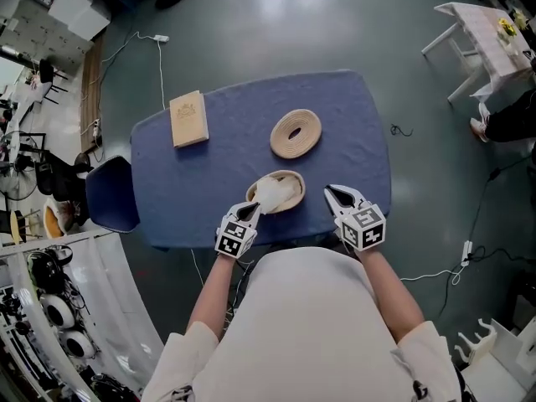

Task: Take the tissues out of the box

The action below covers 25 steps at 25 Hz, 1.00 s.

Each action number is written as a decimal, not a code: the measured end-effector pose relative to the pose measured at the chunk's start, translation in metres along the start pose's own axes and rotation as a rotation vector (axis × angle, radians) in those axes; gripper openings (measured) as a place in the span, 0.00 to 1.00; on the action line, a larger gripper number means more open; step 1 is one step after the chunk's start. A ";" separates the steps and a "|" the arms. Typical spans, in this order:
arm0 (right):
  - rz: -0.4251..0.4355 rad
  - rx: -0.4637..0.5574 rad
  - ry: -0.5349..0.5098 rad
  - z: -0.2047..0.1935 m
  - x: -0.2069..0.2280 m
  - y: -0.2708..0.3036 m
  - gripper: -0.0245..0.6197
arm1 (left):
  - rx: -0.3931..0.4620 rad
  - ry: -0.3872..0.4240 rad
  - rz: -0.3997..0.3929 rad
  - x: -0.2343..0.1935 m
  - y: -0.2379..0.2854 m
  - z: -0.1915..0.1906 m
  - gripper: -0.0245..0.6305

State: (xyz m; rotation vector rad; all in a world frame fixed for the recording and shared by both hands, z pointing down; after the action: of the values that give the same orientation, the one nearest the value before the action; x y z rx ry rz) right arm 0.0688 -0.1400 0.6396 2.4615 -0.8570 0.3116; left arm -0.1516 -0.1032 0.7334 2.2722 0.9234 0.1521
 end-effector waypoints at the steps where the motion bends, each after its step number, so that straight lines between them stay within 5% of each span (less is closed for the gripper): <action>1: 0.005 0.001 -0.001 0.001 0.000 0.000 0.09 | 0.015 -0.015 -0.001 0.002 -0.004 0.002 0.05; 12: 0.079 0.014 -0.040 0.033 -0.007 0.002 0.09 | 0.211 -0.147 0.076 0.002 -0.054 0.052 0.05; 25: 0.178 0.125 -0.195 0.112 -0.036 -0.005 0.09 | 0.405 -0.142 0.206 -0.001 -0.124 0.125 0.05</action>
State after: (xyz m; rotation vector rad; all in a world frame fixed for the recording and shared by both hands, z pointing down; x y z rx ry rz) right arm 0.0495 -0.1779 0.5302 2.5663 -1.1749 0.1941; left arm -0.1809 -0.1069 0.5599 2.7104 0.6912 -0.1177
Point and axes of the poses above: the fingertips, and each gripper's own axes: y forward along the fingers, x to its right, z out of its top, the point moved 2 cm from there along -y, backward along the fingers, and after that the axes turned 9 degrees about x, right-handed, at the moved point
